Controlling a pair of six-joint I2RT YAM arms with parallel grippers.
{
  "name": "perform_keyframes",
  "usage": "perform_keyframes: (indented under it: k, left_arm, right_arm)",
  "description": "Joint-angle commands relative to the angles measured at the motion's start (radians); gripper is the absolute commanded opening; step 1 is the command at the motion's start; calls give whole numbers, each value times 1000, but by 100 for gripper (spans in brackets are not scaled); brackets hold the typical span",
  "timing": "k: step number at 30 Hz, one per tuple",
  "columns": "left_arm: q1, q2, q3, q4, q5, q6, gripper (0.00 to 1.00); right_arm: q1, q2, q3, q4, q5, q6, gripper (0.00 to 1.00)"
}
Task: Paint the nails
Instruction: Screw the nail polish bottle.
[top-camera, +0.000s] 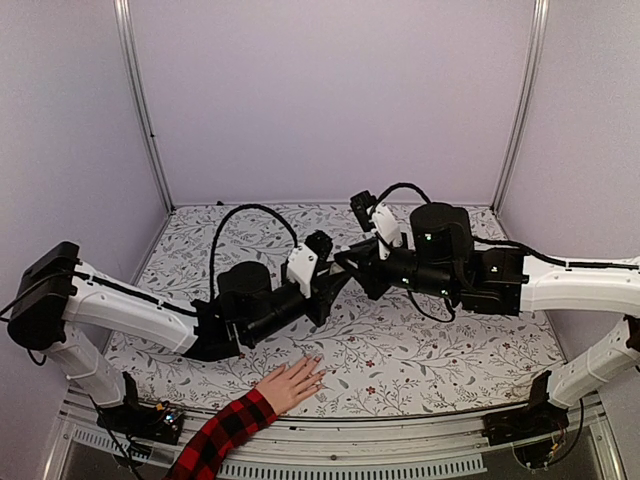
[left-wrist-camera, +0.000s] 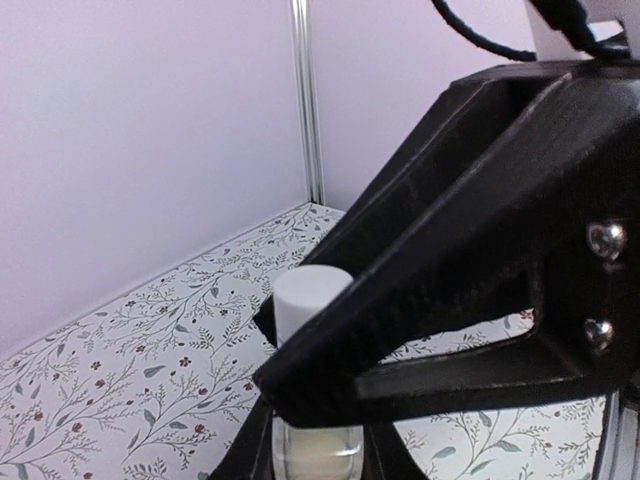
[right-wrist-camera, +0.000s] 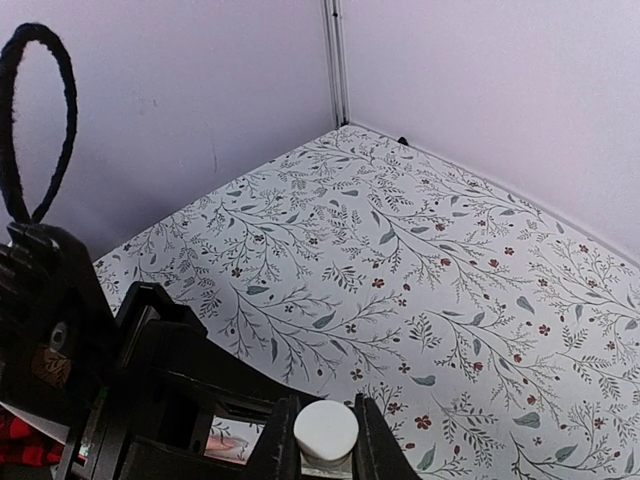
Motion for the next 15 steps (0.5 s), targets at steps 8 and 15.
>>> perform_keyframes:
  k: [8, 15]
  left_arm:
    - [4, -130, -42, 57, 246, 32, 0]
    - [13, -176, -36, -50, 472, 47, 0]
  right_arm:
    - [28, -115, -67, 47, -81, -41, 49]
    - [28, -211, -115, 67, -224, -126, 66]
